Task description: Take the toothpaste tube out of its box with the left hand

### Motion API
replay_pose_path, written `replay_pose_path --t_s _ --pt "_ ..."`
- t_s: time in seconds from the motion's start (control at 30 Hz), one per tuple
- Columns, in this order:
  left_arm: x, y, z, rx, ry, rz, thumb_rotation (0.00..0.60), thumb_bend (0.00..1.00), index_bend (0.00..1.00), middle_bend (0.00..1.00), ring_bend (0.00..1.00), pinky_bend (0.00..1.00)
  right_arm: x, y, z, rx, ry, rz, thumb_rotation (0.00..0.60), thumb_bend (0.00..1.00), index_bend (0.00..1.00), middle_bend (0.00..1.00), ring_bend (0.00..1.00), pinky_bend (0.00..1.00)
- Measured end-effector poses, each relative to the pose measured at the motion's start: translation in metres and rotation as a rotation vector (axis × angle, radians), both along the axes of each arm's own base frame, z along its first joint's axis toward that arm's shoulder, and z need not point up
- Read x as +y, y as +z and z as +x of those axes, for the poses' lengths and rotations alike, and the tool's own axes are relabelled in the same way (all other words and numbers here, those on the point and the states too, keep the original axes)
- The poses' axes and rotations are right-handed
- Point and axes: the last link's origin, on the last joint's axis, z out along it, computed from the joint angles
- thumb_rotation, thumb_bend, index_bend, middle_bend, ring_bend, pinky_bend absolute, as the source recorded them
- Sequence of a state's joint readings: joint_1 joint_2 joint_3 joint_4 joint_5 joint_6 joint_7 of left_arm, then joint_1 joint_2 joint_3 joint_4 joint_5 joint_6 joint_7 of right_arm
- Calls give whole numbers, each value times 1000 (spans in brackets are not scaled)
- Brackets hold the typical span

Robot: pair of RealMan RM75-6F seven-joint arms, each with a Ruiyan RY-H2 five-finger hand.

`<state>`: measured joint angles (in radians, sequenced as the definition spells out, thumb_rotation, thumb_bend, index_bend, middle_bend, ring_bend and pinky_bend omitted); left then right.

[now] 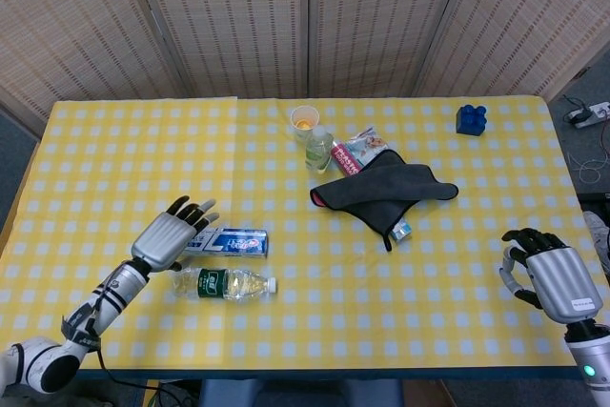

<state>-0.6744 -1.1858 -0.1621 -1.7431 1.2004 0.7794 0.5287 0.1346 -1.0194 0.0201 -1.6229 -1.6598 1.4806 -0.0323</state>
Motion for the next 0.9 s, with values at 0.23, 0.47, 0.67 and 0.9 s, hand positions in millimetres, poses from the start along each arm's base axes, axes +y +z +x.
replay_pose_path --t_s 0.23,0.47,0.67,0.9 --pt "17 -29 23 46 -14 -27 600 275 207 147 178 15 -1 0 -1 2 -5 2 600 624 360 352 274 369" --pt "21 -48 33 100 -14 -43 600 271 225 165 192 16 -2 -1 -1 4 -6 6 600 624 360 352 274 369" --pt "20 -67 45 115 2 -62 600 271 229 175 198 15 -3 -1 0 2 -1 9 600 624 360 352 274 369" --pt "25 -82 49 138 20 -38 600 271 268 212 225 16 -2 0 -2 2 -9 8 600 624 360 352 274 369"
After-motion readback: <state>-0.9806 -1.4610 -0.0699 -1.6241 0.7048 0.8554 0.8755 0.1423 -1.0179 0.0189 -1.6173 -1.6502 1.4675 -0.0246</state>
